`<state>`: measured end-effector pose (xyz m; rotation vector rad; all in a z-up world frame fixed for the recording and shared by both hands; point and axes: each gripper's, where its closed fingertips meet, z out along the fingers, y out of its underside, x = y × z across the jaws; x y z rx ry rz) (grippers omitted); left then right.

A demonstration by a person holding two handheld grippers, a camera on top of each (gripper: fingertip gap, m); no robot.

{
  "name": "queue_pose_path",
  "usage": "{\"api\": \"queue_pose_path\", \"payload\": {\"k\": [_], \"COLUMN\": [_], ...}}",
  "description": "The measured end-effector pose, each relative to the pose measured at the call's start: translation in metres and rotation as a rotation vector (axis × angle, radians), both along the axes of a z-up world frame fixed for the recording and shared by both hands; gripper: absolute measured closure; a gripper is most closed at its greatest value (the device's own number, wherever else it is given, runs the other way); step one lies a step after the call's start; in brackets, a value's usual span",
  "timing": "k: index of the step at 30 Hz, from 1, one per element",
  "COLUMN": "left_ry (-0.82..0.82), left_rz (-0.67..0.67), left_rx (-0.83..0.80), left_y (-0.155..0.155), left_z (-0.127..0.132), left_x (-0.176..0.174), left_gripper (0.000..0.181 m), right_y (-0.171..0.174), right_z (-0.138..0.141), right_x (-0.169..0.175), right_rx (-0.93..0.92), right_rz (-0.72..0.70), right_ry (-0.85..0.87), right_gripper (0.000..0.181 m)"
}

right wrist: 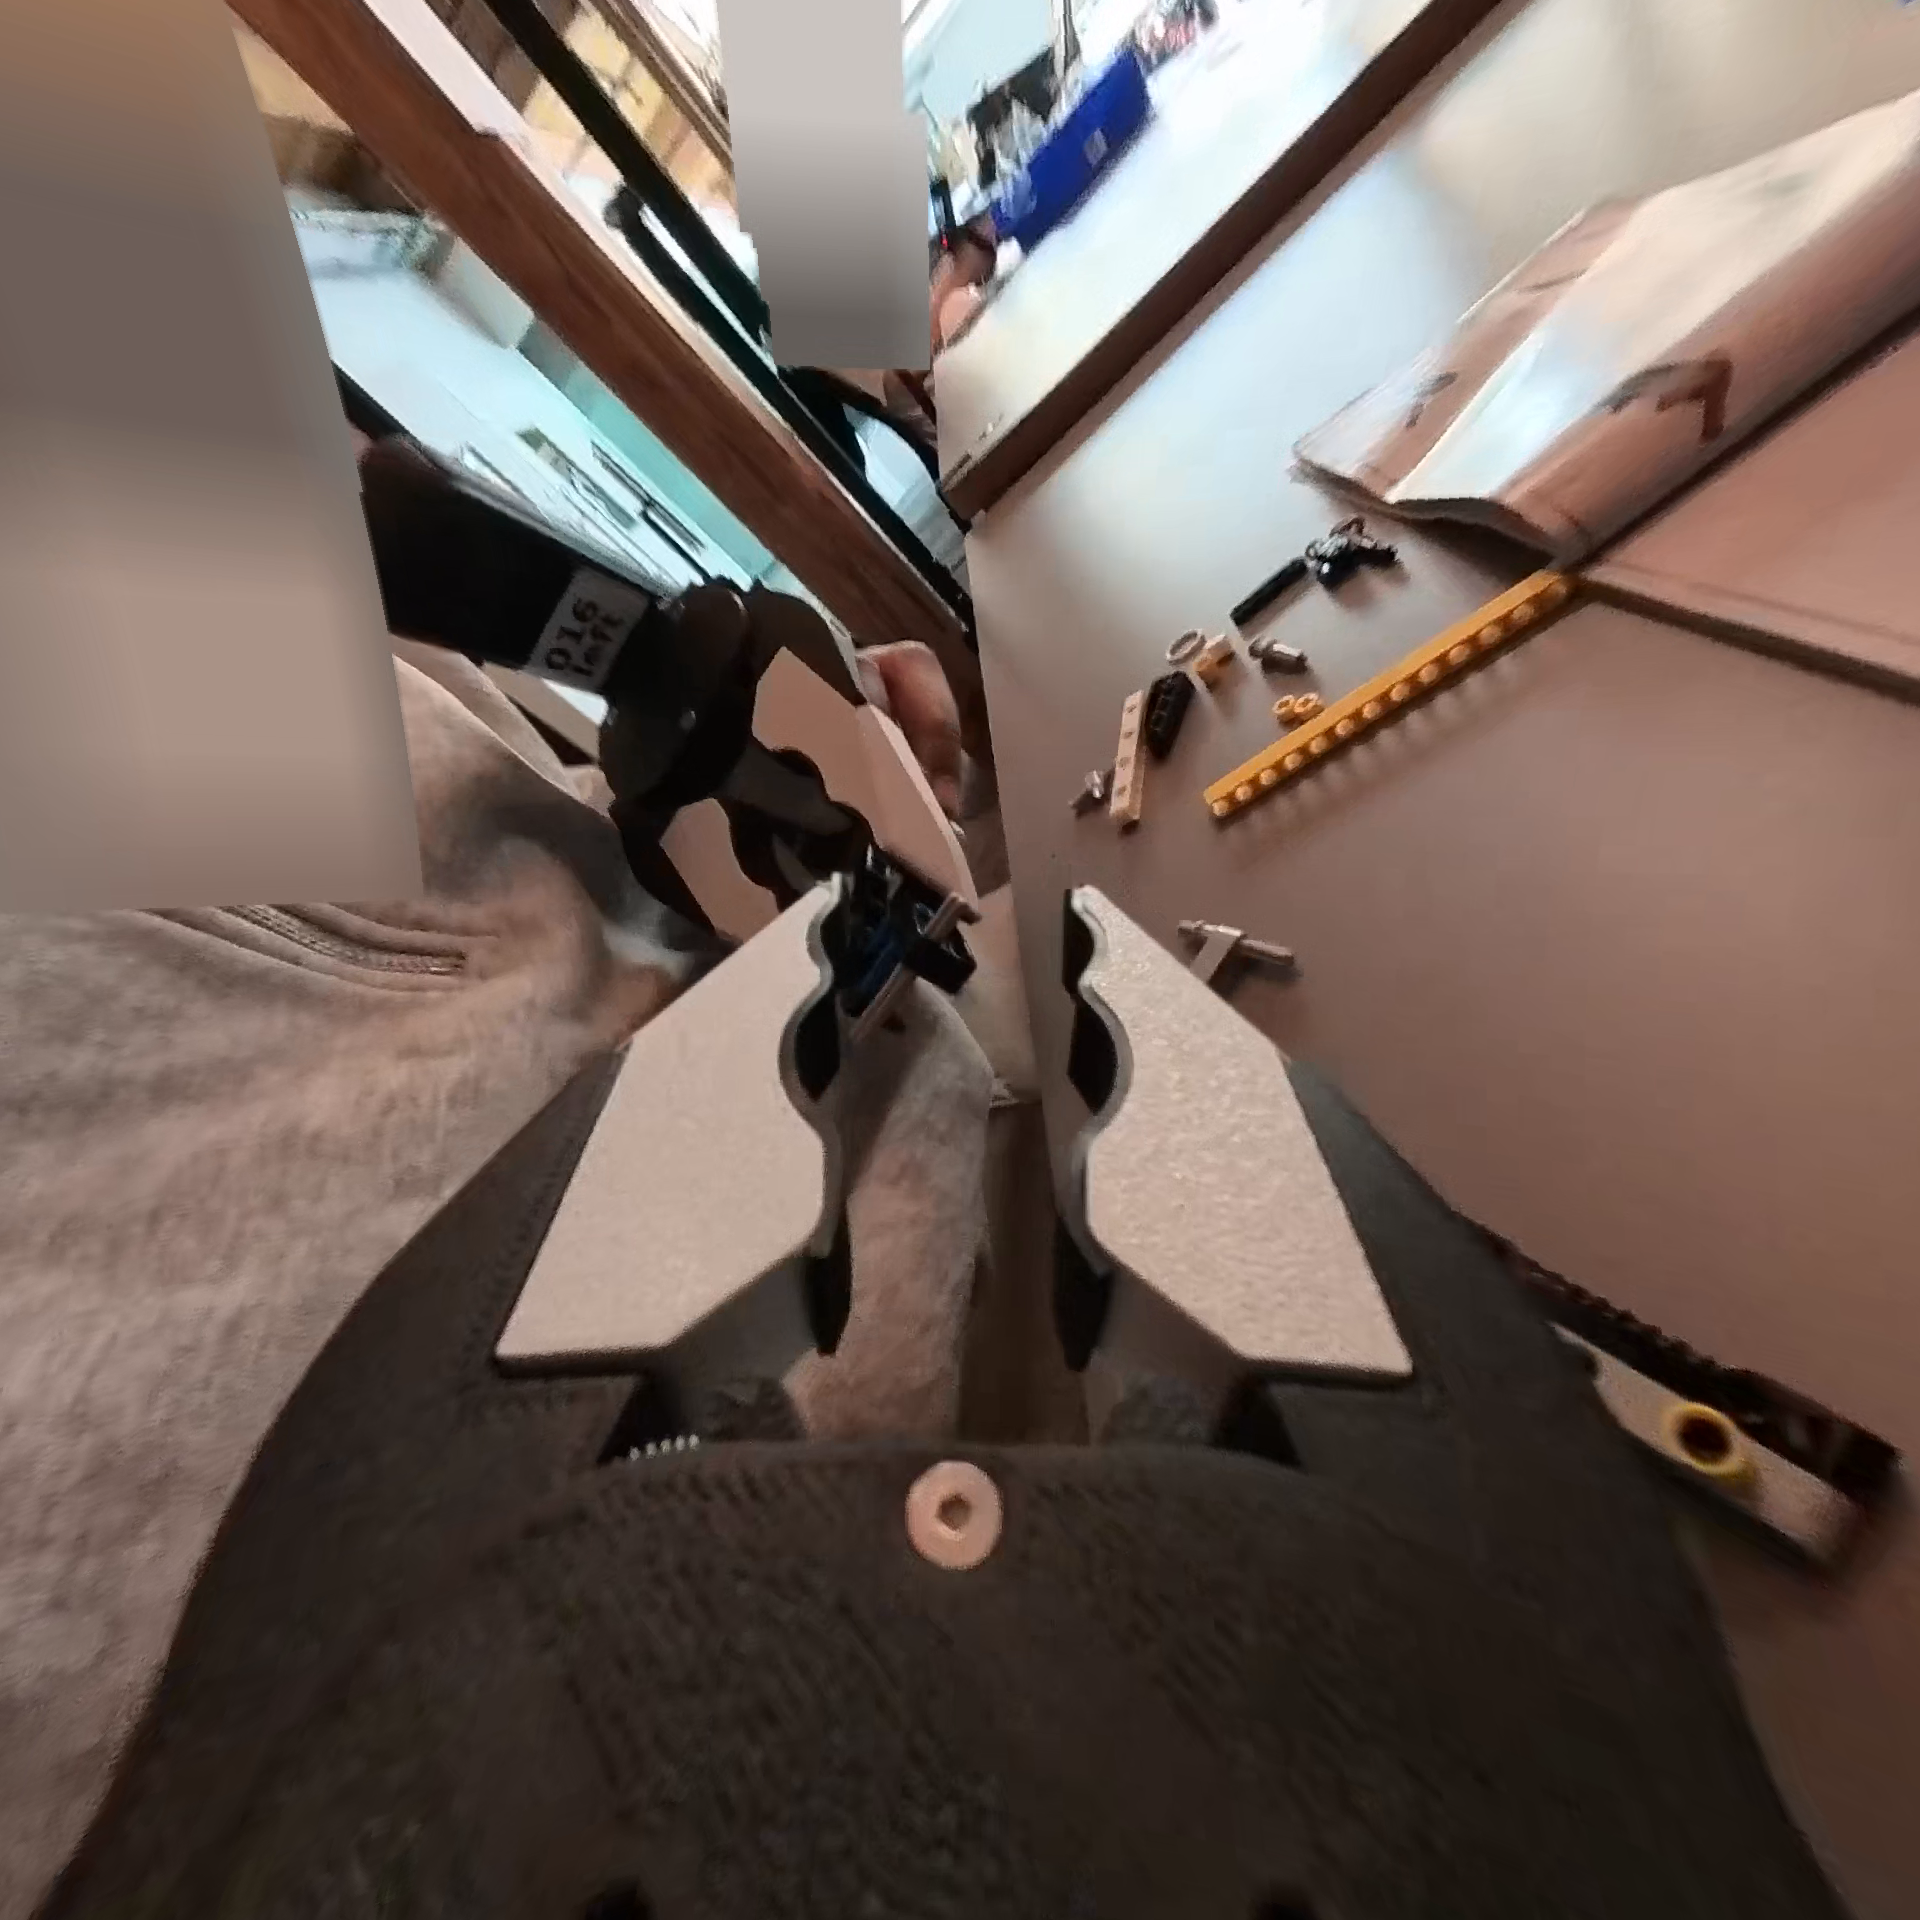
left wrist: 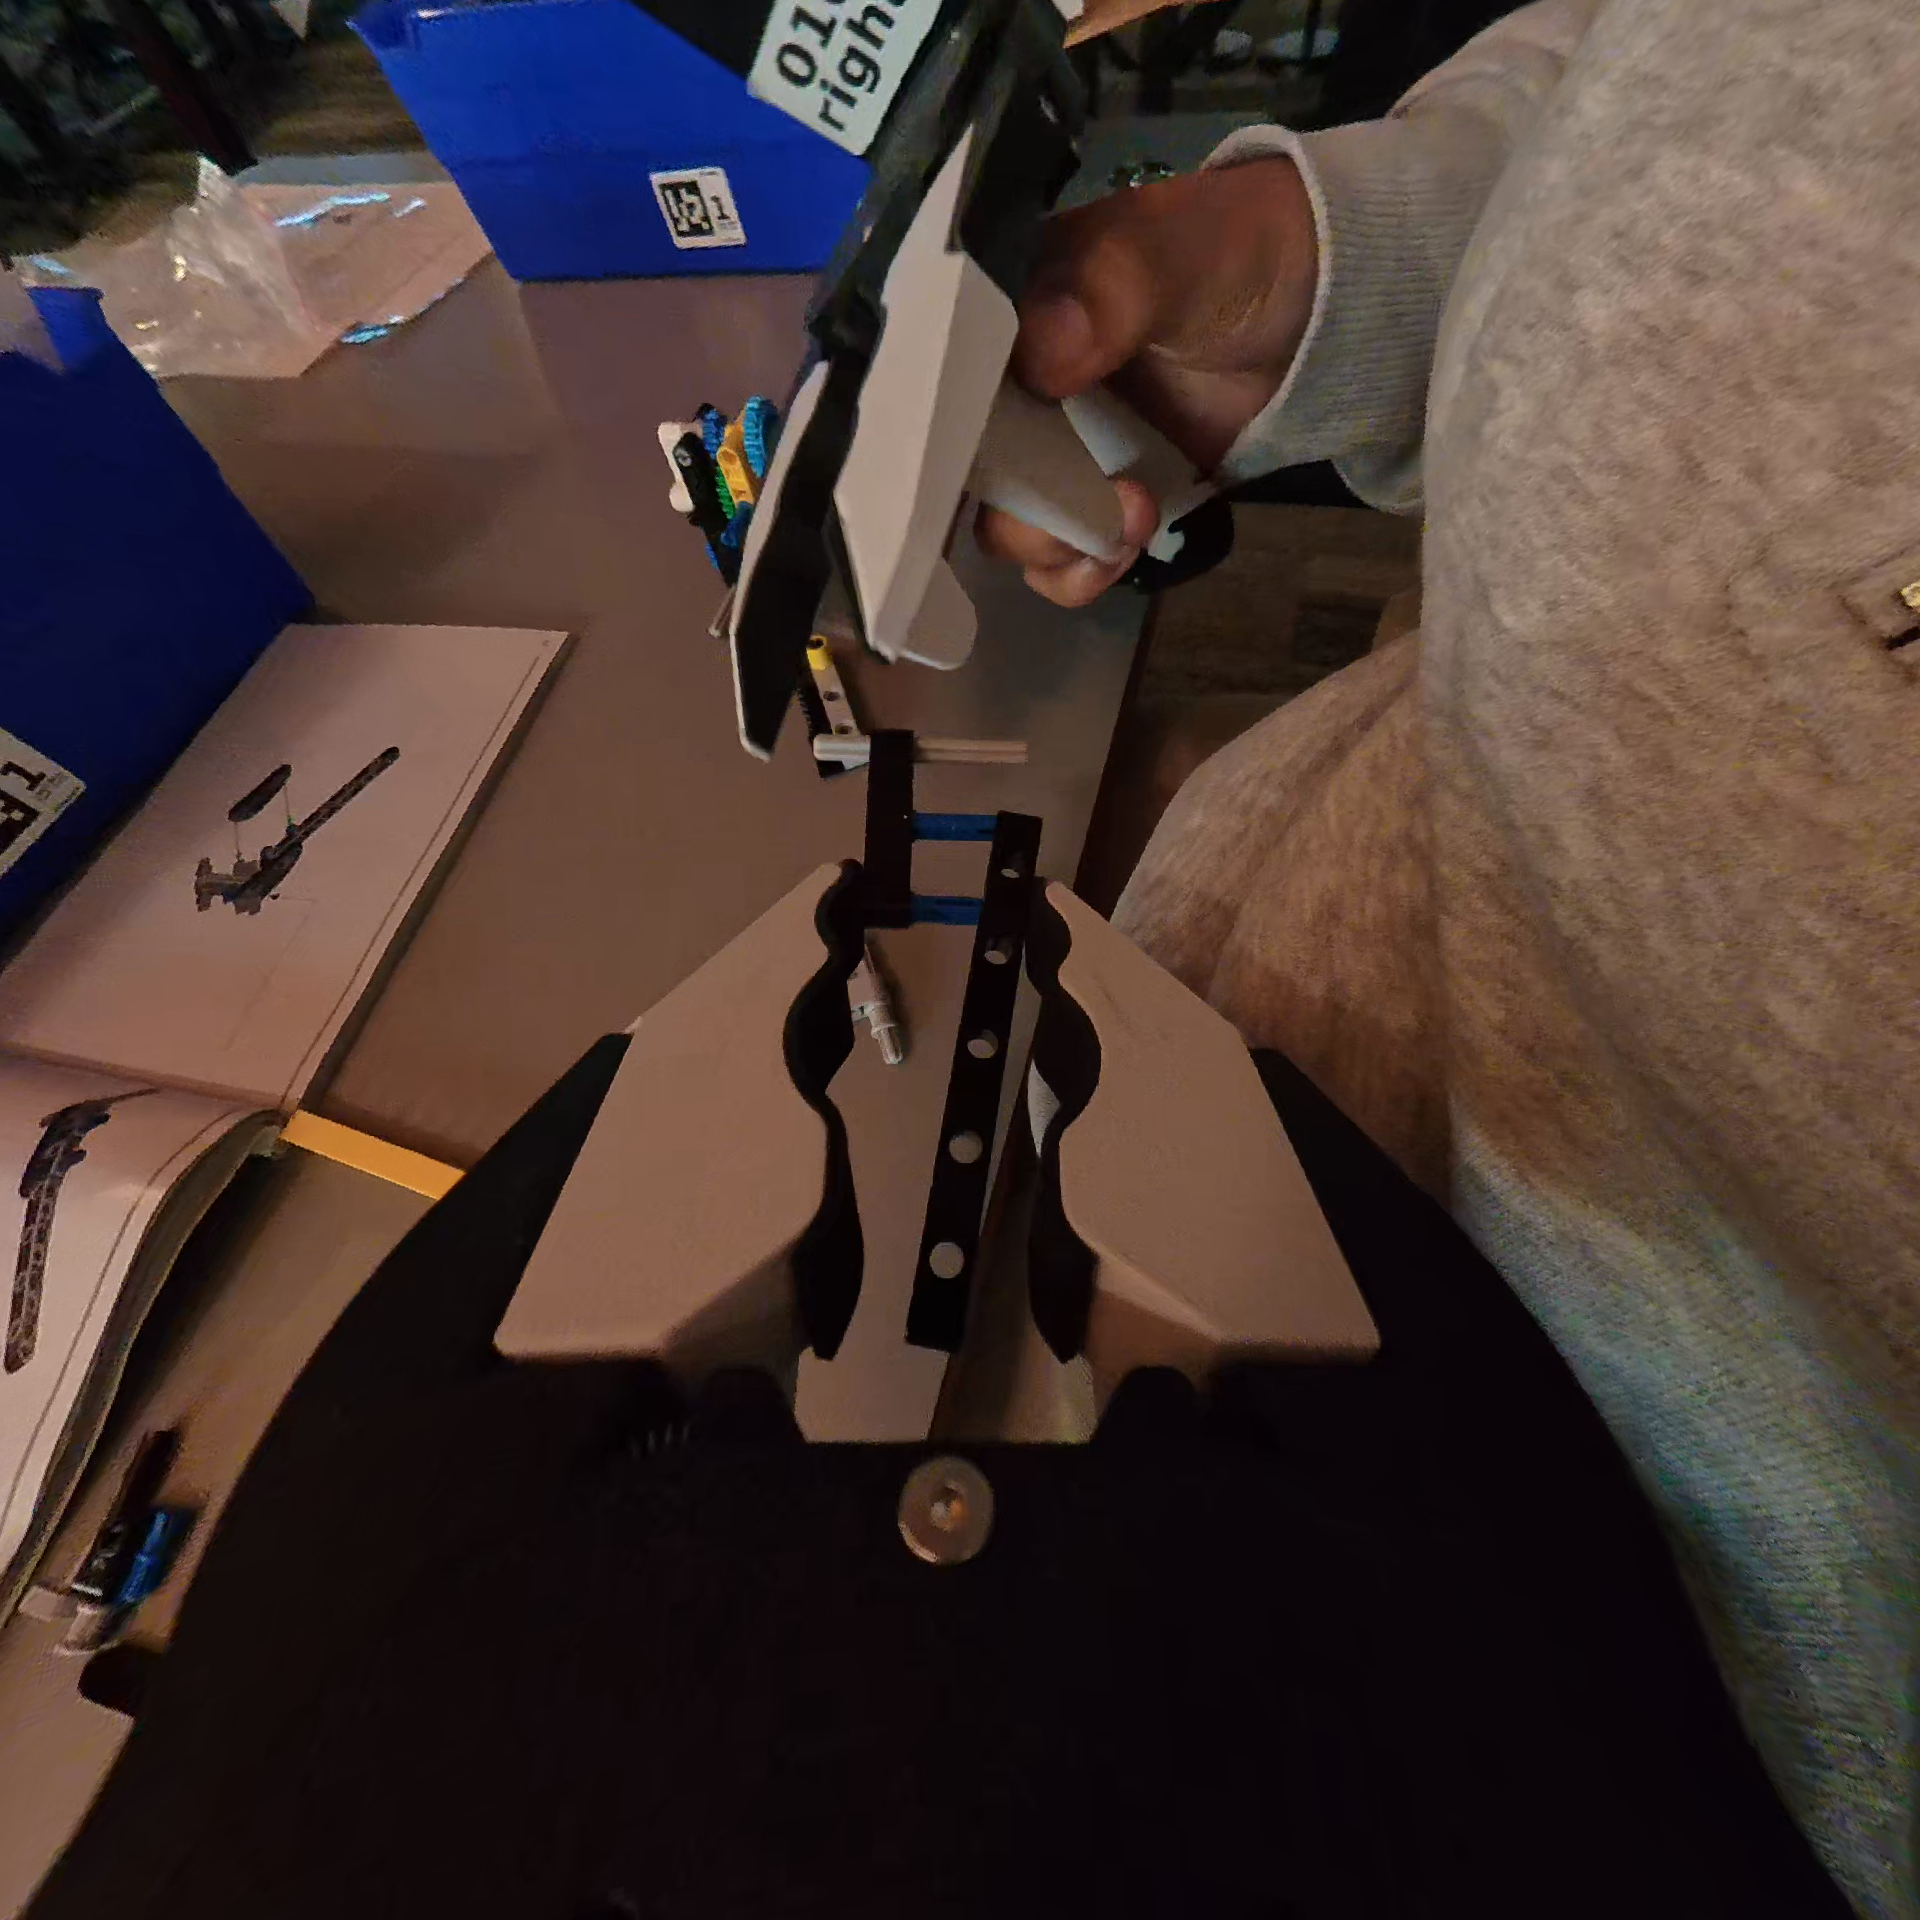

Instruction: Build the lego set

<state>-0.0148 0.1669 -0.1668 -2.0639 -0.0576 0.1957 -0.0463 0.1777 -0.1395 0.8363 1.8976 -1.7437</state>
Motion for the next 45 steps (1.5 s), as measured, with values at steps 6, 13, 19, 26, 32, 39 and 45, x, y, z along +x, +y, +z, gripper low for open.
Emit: {"api": "queue_pose_path", "payload": {"k": [6, 13, 19, 26, 32, 39, 45], "left_ry": [-0.031, -0.055, -0.253, -0.174, -0.090, -0.094, -0.142], "left_rz": [-0.089, 0.021, 0.234, 0.137, 0.121, 0.099, 0.118], "left_rx": [-0.037, 0.024, 0.250, 0.225, 0.192, 0.181, 0.204], "left_y": [0.003, -0.001, -0.016, -0.013, -0.008, -0.005, -0.004], "left_z": [-0.001, 0.007, 0.027, 0.024, 0.023, 0.020, 0.022], "left_x": [0.011, -0.006, -0.034, -0.012, -0.009, -0.002, -0.003], "left_gripper": [0.153, 0.134, 0.110, 0.130, 0.158, 0.173, 0.175], "right_y": [-0.019, -0.016, -0.009, -0.012, -0.012, -0.013, -0.012], "right_z": [-0.014, -0.010, 0.002, 0.004, 0.004, 0.005, 0.007], "right_x": [0.023, 0.020, 0.004, 0.007, 0.006, 0.003, 0.000], "right_rx": [0.047, -0.008, -0.086, -0.084, -0.086, -0.117, -0.109], "right_rz": [0.145, 0.130, 0.043, 0.053, 0.035, 0.011, -0.021], "right_ry": [-0.098, -0.128, -0.110, -0.090, -0.101, -0.125, -0.093], "right_gripper": [0.146, 0.166, 0.168, 0.168, 0.168, 0.168, 0.168]}}
